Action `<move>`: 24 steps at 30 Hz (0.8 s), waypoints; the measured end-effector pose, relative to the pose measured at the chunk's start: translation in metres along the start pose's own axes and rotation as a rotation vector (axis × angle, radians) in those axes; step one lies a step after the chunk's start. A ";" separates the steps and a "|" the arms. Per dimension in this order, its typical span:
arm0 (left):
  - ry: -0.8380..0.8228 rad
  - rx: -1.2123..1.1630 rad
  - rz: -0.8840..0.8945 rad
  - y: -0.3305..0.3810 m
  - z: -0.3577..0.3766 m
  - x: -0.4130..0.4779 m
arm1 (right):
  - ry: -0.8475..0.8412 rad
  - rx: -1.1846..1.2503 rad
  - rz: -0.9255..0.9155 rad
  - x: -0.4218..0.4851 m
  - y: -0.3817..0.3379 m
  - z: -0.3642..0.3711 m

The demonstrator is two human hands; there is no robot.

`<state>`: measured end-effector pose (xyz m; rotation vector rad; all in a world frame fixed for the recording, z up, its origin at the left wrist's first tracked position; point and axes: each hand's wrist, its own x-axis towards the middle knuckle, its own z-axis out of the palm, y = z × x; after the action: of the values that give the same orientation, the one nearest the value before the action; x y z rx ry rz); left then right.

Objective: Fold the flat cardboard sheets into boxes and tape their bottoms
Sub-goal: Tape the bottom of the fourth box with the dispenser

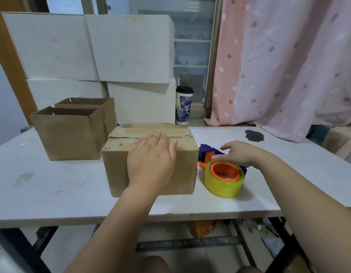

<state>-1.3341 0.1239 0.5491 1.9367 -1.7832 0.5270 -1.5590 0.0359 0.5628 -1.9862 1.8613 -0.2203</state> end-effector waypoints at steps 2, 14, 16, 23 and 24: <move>-0.002 0.006 0.000 0.001 0.000 -0.001 | -0.111 0.083 0.041 0.000 0.008 0.001; 0.023 -0.020 -0.012 0.000 0.000 -0.002 | -0.097 0.655 0.188 0.003 0.037 0.028; 0.032 -0.030 -0.021 0.000 0.001 -0.002 | -0.151 0.837 0.228 0.001 0.039 0.031; 0.050 -0.044 -0.020 0.003 -0.001 -0.002 | -0.234 1.119 0.281 -0.008 0.034 0.033; 0.047 -0.047 -0.025 0.002 0.000 -0.002 | -0.240 1.155 0.281 -0.009 0.033 0.032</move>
<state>-1.3367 0.1256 0.5485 1.8967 -1.7256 0.5127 -1.5780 0.0501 0.5222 -0.9019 1.3152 -0.7296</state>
